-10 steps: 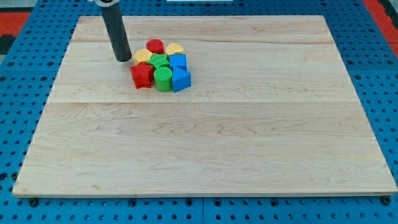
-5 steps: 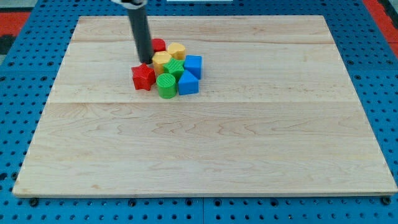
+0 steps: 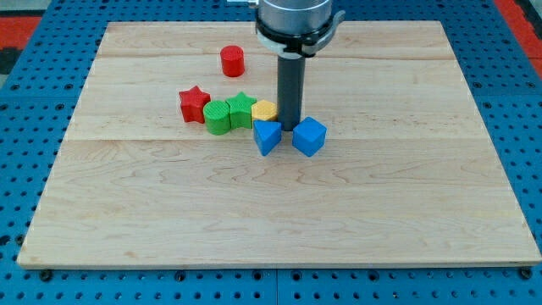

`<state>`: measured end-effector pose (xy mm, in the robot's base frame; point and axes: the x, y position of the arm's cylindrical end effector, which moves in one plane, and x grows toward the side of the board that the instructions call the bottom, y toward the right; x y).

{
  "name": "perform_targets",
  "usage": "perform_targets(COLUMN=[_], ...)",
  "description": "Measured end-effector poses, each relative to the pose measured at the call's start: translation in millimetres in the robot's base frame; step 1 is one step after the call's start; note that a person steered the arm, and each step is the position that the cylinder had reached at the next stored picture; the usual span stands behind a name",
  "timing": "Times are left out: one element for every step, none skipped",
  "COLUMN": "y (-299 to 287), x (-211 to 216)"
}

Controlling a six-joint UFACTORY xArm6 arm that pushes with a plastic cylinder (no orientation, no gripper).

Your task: Push the hexagon into the green star

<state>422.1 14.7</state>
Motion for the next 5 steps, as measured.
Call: perform_targets(y=[-23, -53, -53, -95, -100], x=[1, -12, -40, -42, -55])
